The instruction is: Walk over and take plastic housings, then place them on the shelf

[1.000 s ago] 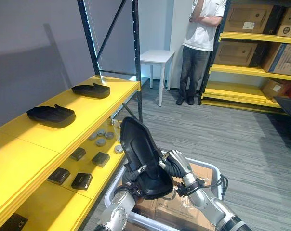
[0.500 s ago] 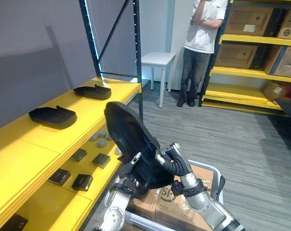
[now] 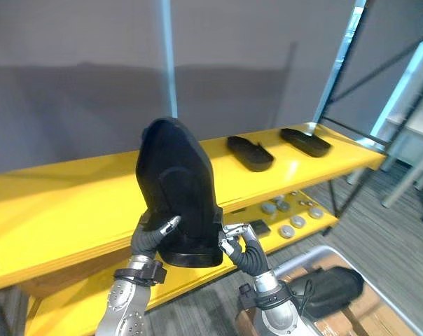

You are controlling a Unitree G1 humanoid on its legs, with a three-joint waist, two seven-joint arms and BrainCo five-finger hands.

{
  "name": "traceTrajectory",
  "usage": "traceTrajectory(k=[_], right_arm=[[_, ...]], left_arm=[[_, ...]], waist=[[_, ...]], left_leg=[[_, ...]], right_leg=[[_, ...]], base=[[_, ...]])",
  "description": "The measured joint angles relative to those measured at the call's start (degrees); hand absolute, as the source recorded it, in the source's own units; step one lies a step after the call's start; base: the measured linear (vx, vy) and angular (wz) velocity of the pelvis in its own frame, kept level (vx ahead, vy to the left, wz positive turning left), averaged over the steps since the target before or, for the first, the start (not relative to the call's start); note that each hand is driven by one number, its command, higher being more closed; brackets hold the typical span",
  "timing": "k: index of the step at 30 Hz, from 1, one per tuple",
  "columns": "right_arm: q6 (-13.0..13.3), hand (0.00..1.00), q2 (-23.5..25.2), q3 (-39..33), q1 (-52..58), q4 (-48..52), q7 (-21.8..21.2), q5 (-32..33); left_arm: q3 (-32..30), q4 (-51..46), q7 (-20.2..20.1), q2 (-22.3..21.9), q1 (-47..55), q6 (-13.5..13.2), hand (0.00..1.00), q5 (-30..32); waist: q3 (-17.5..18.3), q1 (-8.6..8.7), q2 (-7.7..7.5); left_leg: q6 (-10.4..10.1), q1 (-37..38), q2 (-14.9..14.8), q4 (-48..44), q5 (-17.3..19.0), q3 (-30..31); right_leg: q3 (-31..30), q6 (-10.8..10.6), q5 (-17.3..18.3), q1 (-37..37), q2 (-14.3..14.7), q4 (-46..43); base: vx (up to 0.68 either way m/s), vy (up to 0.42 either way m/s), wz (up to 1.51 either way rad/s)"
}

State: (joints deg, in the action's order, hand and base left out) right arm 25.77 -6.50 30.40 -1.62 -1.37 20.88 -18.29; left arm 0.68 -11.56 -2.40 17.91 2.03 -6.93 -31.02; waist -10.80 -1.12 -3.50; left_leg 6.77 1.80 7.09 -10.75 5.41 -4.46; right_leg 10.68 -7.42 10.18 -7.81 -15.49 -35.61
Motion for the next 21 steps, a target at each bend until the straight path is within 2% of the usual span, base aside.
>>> traceTrajectory(k=[1, 2, 4, 5, 6, 7, 8, 9, 10, 11, 12, 13, 14, 15, 16, 17, 18, 19, 21], right_arm=[[-0.48, 0.00, 0.02, -0.13, 1.89, 0.35, -0.81, 0.00], [-0.58, 0.00, 0.11, -0.23, 2.49, 0.42, -1.03, 0.01], [-0.80, 0.00, 0.38, -1.88, 4.42, 0.44, -2.53, 0.02], [-0.81, 0.00, 0.38, -2.27, 4.73, 0.22, -3.06, 0.01], [-0.82, 0.00, 0.24, -3.03, 5.49, -0.20, -3.21, 0.01], [-0.82, 0.00, 0.25, -3.46, 6.03, -0.39, -3.22, 0.04], [-0.89, 0.00, 0.28, -3.52, 6.32, -2.32, -3.20, 0.05], [-0.98, 0.00, -0.12, -3.80, 6.31, -2.92, -3.16, 0.11], [-1.92, 0.00, -0.27, -5.73, 6.43, -3.89, -2.13, 1.48], [-3.55, 0.00, 0.68, -10.80, 6.76, -5.11, -0.67, 3.70], [-4.97, 0.00, 1.26, -16.65, 6.42, -6.32, 0.92, 5.71], [-6.24, 0.00, 0.75, -23.15, 5.46, -6.89, 2.50, 7.64], [-6.62, 0.00, 0.07, -25.35, 5.23, -6.92, 2.98, 8.48], [-6.82, 0.00, -1.30, -27.70, 5.54, -6.97, 3.41, 9.36], [-6.79, 0.00, -2.53, -27.79, 6.13, -6.99, 3.47, 9.48], [-6.72, 0.00, -3.03, -27.67, 6.48, -6.89, 3.46, 9.48], [-6.53, 0.00, -4.06, -27.27, 6.84, -6.94, 3.27, 9.49], [-6.02, 0.00, -2.34, -27.28, 7.31, -6.47, 3.40, 9.48], [-4.75, 0.00, -0.77, -26.61, 7.65, -6.00, 2.82, 9.37]], left_arm=[[0.04, -0.10, -0.17, 0.05, 0.26, 1.23, 1.00, 1.39], [-0.02, -0.20, -0.27, 0.16, 0.54, 1.33, 1.00, 1.53], [-0.13, -0.23, -0.82, -0.92, 2.77, 1.45, 1.00, 1.40], [-0.25, -0.22, -0.85, -1.54, 3.61, 1.45, 1.00, 1.36], [-0.32, -0.01, -1.20, -3.33, 5.18, 1.45, 1.00, 1.10], [-0.32, 0.31, -1.43, -4.35, 5.76, 1.45, 1.00, 1.08], [-0.38, 2.13, -1.62, -5.60, 6.71, 1.47, 1.00, 0.69], [-0.44, 3.01, -1.70, -5.99, 6.65, 1.47, 1.00, 0.61], [-1.49, 3.96, -2.67, -6.78, 6.77, 1.49, 1.00, -0.51], [-1.83, 3.62, -4.12, -7.03, 7.18, 1.12, 1.00, -3.04], [-2.35, 3.47, -4.88, -7.04, 7.16, 0.43, 1.00, -4.35], [-3.70, 3.22, -6.05, -7.29, 7.17, -0.51, 1.00, -5.13], [-4.36, 3.11, -6.61, -7.37, 7.16, -0.97, 1.00, -5.41], [-5.02, 2.32, -7.02, -7.35, 7.19, -1.29, 1.00, -5.98], [-4.97, 0.89, -7.22, -7.32, 7.31, -1.30, 1.00, -6.08], [-4.81, 0.20, -7.53, -7.36, 7.29, -1.30, 1.00, -6.31], [-4.63, -0.78, -8.49, -7.53, 7.10, -1.30, 1.00, -7.46], [-4.59, -0.54, -8.84, -6.93, 6.22, -1.12, 1.00, -8.42], [-4.57, -0.70, -8.87, -5.61, 5.34, -0.30, 1.00, -11.07]], waist=[[0.10, 0.68, 0.84], [0.11, 0.94, 0.90], [0.28, 1.86, 1.09], [0.42, 1.82, 1.32], [0.47, 2.24, 2.76], [0.25, 2.25, 3.68], [-0.27, 1.84, 5.37], [-0.23, 2.13, 5.49], [-0.16, 2.66, 4.87], [0.16, 1.96, 4.23], [0.58, 1.29, 4.38], [0.53, 1.80, 5.21], [0.57, 2.24, 5.68], [0.72, 2.95, 5.96], [0.92, 3.10, 6.59], [1.21, 3.26, 7.17], [1.90, 3.64, 8.27], [2.09, 4.03, 6.35], [2.63, 4.20, 5.08]], left_leg=[[0.06, -0.18, 0.55, 0.15, 0.05, 1.78], [0.05, -0.15, 0.81, 0.53, 0.06, 2.24], [0.94, -0.17, 2.46, 0.79, 0.76, 5.28], [1.10, -0.39, 2.59, 0.42, 1.33, 5.69], [0.35, -1.14, 2.19, -1.89, 3.57, 7.02], [-0.88, -1.11, 1.21, -3.27, 4.75, 6.53], [-4.91, -2.10, -0.97, -10.71, 5.60, 2.04], [-5.46, -3.80, -1.33, -15.22, 5.27, -0.23], [-8.63, -6.85, -1.65, -22.17, 3.21, -3.60], [-5.70, -9.63, -2.79, -25.99, 5.65, -6.96], [-4.94, -11.20, -5.38, -25.46, 7.99, -9.20], [-6.89, -12.19, -9.76, -21.68, 8.54, -9.50], [-8.19, -12.47, -11.78, -18.93, 8.07, -9.04], [-10.72, -11.99, -14.64, -12.59, 5.80, -6.74], [-12.55, -9.82, -16.66, -5.30, -0.22, -4.63], [-12.81, -9.15, -17.91, -3.24, -5.94, -4.57], [-14.98, -7.72, -18.52, -2.50, -6.28, -4.25], [-14.32, -7.17, -16.04, -1.70, -6.19, -5.68], [-13.55, -5.83, -14.04, 1.01, -6.45, -6.95]], right_leg=[[-1.67, 0.08, -0.08, -0.56, 3.09, 4.66], [-2.29, 0.35, -0.24, -1.32, 4.05, 6.28], [-2.08, 2.62, -1.68, -1.75, 5.61, 11.93], [-1.79, 2.98, -1.91, -1.35, 6.09, 13.43], [-1.72, 4.82, -3.23, 0.63, 7.92, 16.30], [-1.64, 5.13, -3.43, 2.13, 8.89, 18.02], [-1.39, 6.40, -6.24, 7.50, 10.44, 23.60], [-0.53, 5.64, -6.69, 8.97, 9.66, 24.69], [0.37, 5.24, -6.90, 10.88, 7.77, 26.05], [0.28, 5.04, -7.03, 11.59, 5.84, 27.00], [0.17, 4.80, -7.18, 11.70, 4.38, 27.72], [0.61, 4.74, -7.21, 12.46, 3.65, 28.37], [0.67, 4.56, -7.10, 13.05, 3.22, 28.50], [0.76, 3.95, -6.70, 14.16, 1.85, 28.56], [0.54, 2.80, -5.95, 15.02, 1.01, 28.07], [0.31, 1.41, -5.06, 15.48, 0.79, 27.89], [-0.79, -2.38, -3.00, 15.77, 0.07, 27.68], [-0.99, -2.34, -2.93, 15.17, -2.57, 27.20], [-0.74, -1.85, -3.31, 14.42, -4.14, 27.11]], base=[[0.15, -0.030, 0.82], [0.10, 0.018, 0.96], [0.14, 0.012, 0.75], [0.19, -0.005, 0.62], [0.17, -0.007, 0.46], [0.38, -0.015, 0.50], [0.34, 0.003, 0.34], [0.34, 0.019, 0.45], [0.19, 0.062, 0.38], [0.19, 0.056, 0.24], [0.24, 0.058, 0.14], [0.20, 0.057, 0.17], [0.31, 0.204, 0.26], [0.31, 0.321, 0.00], [0.30, 0.357, -0.14], [0.23, 0.391, -0.37], [0.21, 0.461, -0.28], [0.18, 0.443, -0.27], [0.15, 0.256, -0.14]])
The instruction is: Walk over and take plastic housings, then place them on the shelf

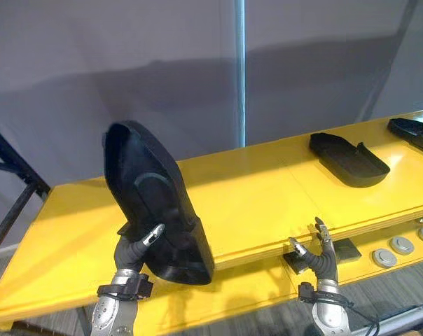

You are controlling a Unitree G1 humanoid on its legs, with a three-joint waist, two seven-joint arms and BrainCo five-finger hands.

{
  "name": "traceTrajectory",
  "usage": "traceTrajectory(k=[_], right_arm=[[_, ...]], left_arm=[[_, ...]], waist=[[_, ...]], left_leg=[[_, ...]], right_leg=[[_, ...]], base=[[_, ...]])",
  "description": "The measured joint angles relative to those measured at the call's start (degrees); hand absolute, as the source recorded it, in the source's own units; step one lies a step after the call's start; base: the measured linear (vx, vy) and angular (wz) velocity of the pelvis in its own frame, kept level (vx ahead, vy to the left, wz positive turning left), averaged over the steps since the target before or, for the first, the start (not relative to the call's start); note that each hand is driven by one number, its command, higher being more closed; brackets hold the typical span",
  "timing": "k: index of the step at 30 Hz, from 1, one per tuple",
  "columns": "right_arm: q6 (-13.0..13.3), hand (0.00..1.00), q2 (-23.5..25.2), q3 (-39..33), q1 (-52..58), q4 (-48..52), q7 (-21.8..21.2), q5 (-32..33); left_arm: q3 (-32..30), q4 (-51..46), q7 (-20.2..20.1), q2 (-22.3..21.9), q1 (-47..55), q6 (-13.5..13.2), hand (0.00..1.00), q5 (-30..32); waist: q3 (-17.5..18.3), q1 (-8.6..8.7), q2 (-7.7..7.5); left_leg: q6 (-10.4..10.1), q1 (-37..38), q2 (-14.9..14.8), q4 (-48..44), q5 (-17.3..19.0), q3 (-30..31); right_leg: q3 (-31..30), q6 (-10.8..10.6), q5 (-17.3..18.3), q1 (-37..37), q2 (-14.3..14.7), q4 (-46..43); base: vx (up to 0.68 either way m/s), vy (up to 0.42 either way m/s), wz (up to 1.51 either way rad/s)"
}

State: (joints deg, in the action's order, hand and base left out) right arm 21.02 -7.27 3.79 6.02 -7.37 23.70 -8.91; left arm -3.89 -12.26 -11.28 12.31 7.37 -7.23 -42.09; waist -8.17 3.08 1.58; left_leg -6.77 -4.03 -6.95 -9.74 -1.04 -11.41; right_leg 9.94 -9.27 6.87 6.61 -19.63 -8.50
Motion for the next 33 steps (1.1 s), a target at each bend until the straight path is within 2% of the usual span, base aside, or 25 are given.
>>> traceTrajectory(k=[2, 5, 7, 10, 11, 12, 13, 17, 19, 20, 22, 26, 29, 33], right_arm=[[0.06, 0.00, 0.66, -0.02, 0.35, 0.01, -0.33, -0.13], [0.07, 0.00, 0.69, -1.04, 1.31, 2.10, -0.75, 0.55], [0.08, 0.00, 0.58, -1.85, 2.58, 6.06, -1.32, 0.67], [-0.10, 0.00, 0.36, -2.58, 4.33, 9.58, -2.67, 1.21], [-0.47, 0.00, 0.16, -2.71, 5.03, 11.08, -3.66, 1.82], [-0.76, 0.00, 0.05, -2.87, 5.34, 11.65, -4.67, 1.90], [-2.11, 0.00, -0.49, -3.23, 6.22, 12.71, -6.76, 3.05], [-3.60, 0.00, -3.11, -3.38, 7.95, 14.59, -12.09, 6.06], [-4.77, 0.00, -5.35, -3.74, 7.81, 16.50, -15.42, 8.44], [-5.14, 0.00, -5.80, -3.79, 7.78, 16.88, -16.06, 9.06], [-6.10, 0.00, -6.77, -3.83, 7.60, 18.10, -18.03, 10.42], [-6.83, 0.00, -6.68, -3.21, 7.63, 18.45, -19.24, 10.72], [-7.06, 0.00, -6.76, -1.49, 7.49, 21.68, -19.22, 10.76], [-7.27, 0.00, -7.74, 0.00, 6.02, 22.96, -18.69, 11.63]], left_arm=[[-0.09, -0.28, 0.13, 0.85, -1.32, 1.23, 1.00, -2.02], [0.00, -0.44, 1.41, 1.15, -3.04, 3.89, 1.00, -5.20], [1.16, -0.11, 3.87, 1.20, -5.35, 7.40, 1.00, -7.51], [2.45, 2.31, 7.04, 1.20, -8.73, 10.40, 1.00, -10.88], [2.73, 4.15, 9.30, 1.20, -10.32, 11.22, 1.00, -11.75], [2.73, 5.78, 11.04, 1.20, -11.37, 11.47, 1.00, -11.84], [2.69, 9.62, 14.48, 1.22, -14.11, 11.71, 1.00, -11.83], [0.17, 21.42, 21.24, 2.35, -21.90, 11.71, 1.00, -11.75], [-2.37, 28.75, 25.26, 5.14, -28.08, 11.28, 1.00, -11.68], [-2.91, 30.66, 26.23, 5.94, -29.93, 10.96, 1.00, -11.65], [-5.38, 36.48, 29.20, 9.23, -36.58, 10.17, 1.00, -11.64], [-5.59, 40.00, 31.27, 13.32, -43.64, 10.33, 1.00, -11.36], [-2.59, 42.73, 31.18, 16.97, -47.34, 12.64, 1.00, -10.39], [1.06, 43.19, 30.51, 19.65, -51.47, 13.79, 1.00, -9.06]], waist=[[0.09, 0.27, -0.14], [0.57, 1.05, 0.17], [0.71, 2.37, 0.43], [0.73, 3.21, 0.43], [0.71, 3.83, 0.45], [0.73, 4.44, 0.47], [0.68, 5.05, 0.54], [0.00, 6.07, 1.55], [-2.24, 7.37, 2.68], [-2.77, 7.49, 2.90], [-5.69, 8.83, 3.12], [-9.51, 9.56, 3.13], [-12.10, 10.66, 3.00], [-14.20, 10.55, 2.89]], left_leg=[[0.42, 1.45, 0.75, 1.77, -0.31, -0.43], [0.08, 4.55, 0.38, 6.25, -2.14, -1.16], [-0.61, 5.98, -0.66, 10.50, -4.46, -1.95], [-1.00, 6.94, -1.64, 13.40, -6.34, -3.05], [-1.10, 7.34, -1.82, 14.30, -6.96, -3.71], [-1.08, 7.50, -1.91, 14.51, -7.11, -4.16], [-1.02, 7.35, -1.91, 14.58, -7.28, -4.59], [-0.71, 6.00, -2.01, 14.62, -7.64, -5.51], [-0.38, 4.23, -2.00, 14.58, -8.54, -6.15], [-0.28, 3.58, -2.04, 14.55, -8.78, -6.44], [0.15, 1.50, -2.14, 14.54, -9.77, -6.83], [0.56, 0.13, -2.08, 14.37, -10.27, -7.81], [0.74, -0.89, -2.09, 14.07, -10.41, -7.92], [0.79, -2.62, -2.16, 13.58, -10.45, -7.82]], right_leg=[[0.01, 0.33, -0.60, 0.51, -0.49, -0.05], [0.08, -0.51, -1.01, 1.28, 0.21, 0.17], [0.00, -0.65, -1.09, 0.33, 1.58, 0.31], [-0.56, -0.92, -1.24, -0.74, 2.79, 0.31], [-1.38, -0.98, -1.27, -1.23, 3.05, 0.32], [-1.68, -1.17, -1.38, -1.53, 3.11, 0.31], [-1.94, -1.61, -1.62, -1.96, 3.11, 0.56], [-2.97, -2.31, -2.05, -4.21, 3.21, 0.86], [-4.51, -2.44, -2.27, -7.40, 3.21, -0.81], [-4.88, -2.42, -2.33, -8.36, 3.24, -1.19], [-5.83, -2.26, -3.01, -11.45, 3.44, -2.43], [-7.29, -2.29, -3.91, -13.62, 3.53, -2.51], [-7.64, -2.31, -4.09, -14.73, 3.54, -2.90], [-7.74, -2.32, -4.08, -16.44, 3.55, -3.33]], base=[[0.11, 0.112, -0.04], [0.03, -0.001, -0.12], [-0.02, -0.063, -0.14], [-0.03, -0.047, -0.23], [-0.06, -0.006, -0.23], [-0.09, 0.008, -0.27], [-0.08, 0.013, -0.18], [-0.11, 0.013, -0.13], [-0.11, 0.021, -0.17], [-0.09, 0.011, -0.11], [-0.10, 0.010, -0.11], [-0.06, 0.013, -0.12], [-0.01, 0.004, -0.02], [-0.01, 0.006, 0.02]])
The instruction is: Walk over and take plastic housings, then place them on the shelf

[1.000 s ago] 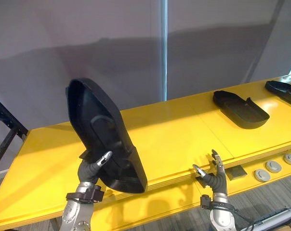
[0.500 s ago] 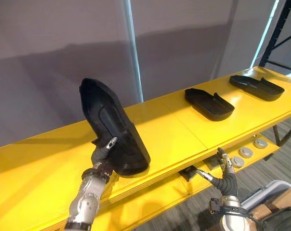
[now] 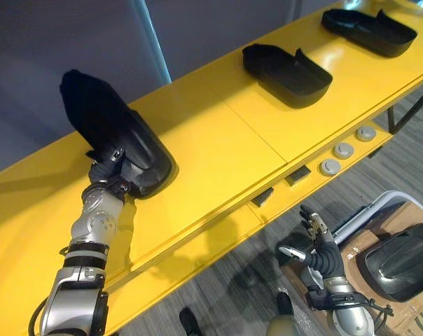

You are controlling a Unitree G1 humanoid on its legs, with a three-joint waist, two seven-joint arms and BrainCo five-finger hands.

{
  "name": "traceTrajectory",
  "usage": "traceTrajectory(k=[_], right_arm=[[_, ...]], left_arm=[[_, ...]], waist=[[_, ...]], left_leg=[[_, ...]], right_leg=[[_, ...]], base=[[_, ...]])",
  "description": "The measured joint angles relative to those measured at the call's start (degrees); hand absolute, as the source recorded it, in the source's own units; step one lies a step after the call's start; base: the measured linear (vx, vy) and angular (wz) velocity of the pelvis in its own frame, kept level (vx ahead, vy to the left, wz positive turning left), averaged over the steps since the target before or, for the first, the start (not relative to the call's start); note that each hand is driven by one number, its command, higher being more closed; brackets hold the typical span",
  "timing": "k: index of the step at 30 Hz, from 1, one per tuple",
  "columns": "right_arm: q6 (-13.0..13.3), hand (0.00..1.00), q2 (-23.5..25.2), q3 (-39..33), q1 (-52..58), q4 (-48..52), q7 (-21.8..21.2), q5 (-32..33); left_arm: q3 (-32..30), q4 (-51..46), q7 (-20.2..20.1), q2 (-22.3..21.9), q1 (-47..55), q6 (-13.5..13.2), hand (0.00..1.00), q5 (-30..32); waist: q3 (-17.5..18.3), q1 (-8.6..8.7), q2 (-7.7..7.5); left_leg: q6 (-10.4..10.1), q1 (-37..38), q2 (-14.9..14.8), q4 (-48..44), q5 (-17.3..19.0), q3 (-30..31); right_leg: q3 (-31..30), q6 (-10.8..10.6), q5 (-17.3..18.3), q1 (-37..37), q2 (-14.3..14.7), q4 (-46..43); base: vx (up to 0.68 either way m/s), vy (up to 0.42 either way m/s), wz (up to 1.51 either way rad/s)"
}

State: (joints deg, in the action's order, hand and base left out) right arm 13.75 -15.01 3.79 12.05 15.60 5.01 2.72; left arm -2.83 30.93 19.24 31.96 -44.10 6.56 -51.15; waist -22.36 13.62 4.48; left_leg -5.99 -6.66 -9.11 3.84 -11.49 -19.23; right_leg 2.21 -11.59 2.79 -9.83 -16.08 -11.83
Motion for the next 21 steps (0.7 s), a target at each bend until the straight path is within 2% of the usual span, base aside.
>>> traceTrajectory(k=[8, 9, 13, 21], right_arm=[[-0.10, 0.00, -0.30, 1.12, -0.91, -0.03, 1.70, 0.09], [-0.10, 0.00, -0.30, 1.50, -0.91, -0.21, 1.86, 0.14], [-0.08, 0.00, -0.30, 3.40, -1.01, -0.64, 2.61, 0.13], [0.06, 0.00, -0.33, 3.83, -1.24, -3.01, 3.95, 0.27]], left_arm=[[2.20, -0.02, -2.84, 2.84, -2.50, 1.78, 1.00, -0.69], [2.23, -0.02, -3.54, 3.14, -2.58, 2.07, 0.00, -0.47], [3.51, -0.03, -4.75, 4.56, -2.97, 3.89, 0.00, -0.44], [4.49, 0.28, -5.62, 4.64, -2.75, 4.34, 0.00, -2.83]], waist=[[-2.00, -0.73, -0.76], [-2.11, -0.72, -0.94], [-2.31, -0.86, -1.28], [-2.29, -1.17, -1.31]], left_leg=[[0.02, -0.26, 0.00, -0.01, -0.07, 0.04], [0.02, -0.25, 0.00, -0.01, -0.07, 0.07], [0.04, -0.18, 0.00, 0.00, -0.08, 0.22], [0.03, 0.59, 0.00, 0.19, -0.28, 0.52]], right_leg=[[-0.06, -0.03, 0.06, -0.35, 0.00, -0.29], [-0.05, -0.05, 0.08, -0.35, 0.00, -0.37], [-0.03, -0.11, 0.11, -0.31, -0.02, -0.59], [0.24, -0.20, 0.17, 0.64, -0.03, -0.57]], base=[[0.00, 0.000, 0.00], [0.00, 0.000, 0.00], [0.00, 0.000, 0.00], [0.00, 0.000, 0.00]])
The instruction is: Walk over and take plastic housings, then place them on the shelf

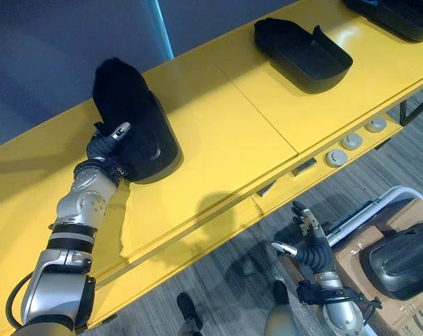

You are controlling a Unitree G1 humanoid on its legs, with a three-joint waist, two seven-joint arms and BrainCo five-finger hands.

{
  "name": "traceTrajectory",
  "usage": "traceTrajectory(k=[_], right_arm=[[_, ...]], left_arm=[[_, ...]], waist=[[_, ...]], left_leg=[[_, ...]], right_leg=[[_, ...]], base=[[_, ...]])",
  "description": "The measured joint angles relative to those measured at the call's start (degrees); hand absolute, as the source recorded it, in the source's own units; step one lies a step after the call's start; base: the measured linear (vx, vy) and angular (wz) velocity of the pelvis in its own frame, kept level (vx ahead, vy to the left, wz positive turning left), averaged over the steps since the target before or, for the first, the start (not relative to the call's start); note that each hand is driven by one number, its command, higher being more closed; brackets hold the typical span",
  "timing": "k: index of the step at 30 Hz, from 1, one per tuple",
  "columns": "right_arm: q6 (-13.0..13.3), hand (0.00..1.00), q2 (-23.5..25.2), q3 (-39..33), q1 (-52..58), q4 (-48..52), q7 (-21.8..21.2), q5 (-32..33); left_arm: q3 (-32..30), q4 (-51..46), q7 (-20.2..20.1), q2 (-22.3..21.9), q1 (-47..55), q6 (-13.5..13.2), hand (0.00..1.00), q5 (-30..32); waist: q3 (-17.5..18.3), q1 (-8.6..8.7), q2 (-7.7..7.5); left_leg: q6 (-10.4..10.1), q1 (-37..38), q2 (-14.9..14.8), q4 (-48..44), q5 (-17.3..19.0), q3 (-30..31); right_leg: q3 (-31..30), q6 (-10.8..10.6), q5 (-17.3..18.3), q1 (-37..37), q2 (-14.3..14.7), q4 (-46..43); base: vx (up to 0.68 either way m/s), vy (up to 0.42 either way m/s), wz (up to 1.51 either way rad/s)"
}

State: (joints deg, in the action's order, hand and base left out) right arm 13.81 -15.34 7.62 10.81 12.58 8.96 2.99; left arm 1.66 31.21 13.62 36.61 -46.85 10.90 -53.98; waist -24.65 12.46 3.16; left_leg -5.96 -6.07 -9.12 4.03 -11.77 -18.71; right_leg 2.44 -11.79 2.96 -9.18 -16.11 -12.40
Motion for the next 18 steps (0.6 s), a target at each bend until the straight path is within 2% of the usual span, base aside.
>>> traceTrajectory(k=[5, 11, 14, 18], right_arm=[[0.00, 0.00, 0.06, 1.24, 0.15, -0.53, 0.21, 0.00], [0.00, 0.00, 0.11, 2.13, 0.33, -0.74, 0.64, 0.00], [0.00, 0.00, 0.53, 2.98, 0.32, -1.84, 0.76, 0.01], [-0.01, 0.00, 0.56, 4.15, 0.87, -2.38, 1.27, 0.20]], left_arm=[[0.00, 0.03, 1.68, -0.67, 1.10, 0.11, 0.00, -3.32], [-0.08, -0.27, 5.18, -2.08, 1.34, -0.23, 0.00, -3.01], [0.00, -0.30, 8.04, -3.13, 2.32, -0.23, 0.00, 0.67], [0.51, 0.68, 11.51, -3.60, 2.64, -0.03, 0.00, 10.28]], waist=[[0.21, -0.02, -0.20], [1.40, 0.04, -0.68], [2.68, 0.81, -1.17], [3.49, 1.60, -1.53]], left_leg=[[-0.11, 1.42, 0.02, 0.83, -0.12, -0.01], [-0.11, 1.47, 0.01, 0.87, -0.16, 0.08], [-0.16, 1.97, -0.02, 0.87, -0.19, 0.22], [-0.30, 2.47, -0.12, 0.87, -0.09, 0.14]], right_leg=[[0.10, -0.14, 0.09, 1.30, 0.04, 0.38], [0.24, -0.15, 0.02, 1.65, 0.07, 0.93], [0.67, -0.16, 0.01, 2.56, 0.07, 1.46], [0.75, -0.19, -0.04, 3.21, 0.16, 1.89]], base=[[0.00, 0.000, 0.00], [0.00, 0.000, 0.00], [0.03, 0.004, 0.03], [0.00, 0.001, -0.01]])
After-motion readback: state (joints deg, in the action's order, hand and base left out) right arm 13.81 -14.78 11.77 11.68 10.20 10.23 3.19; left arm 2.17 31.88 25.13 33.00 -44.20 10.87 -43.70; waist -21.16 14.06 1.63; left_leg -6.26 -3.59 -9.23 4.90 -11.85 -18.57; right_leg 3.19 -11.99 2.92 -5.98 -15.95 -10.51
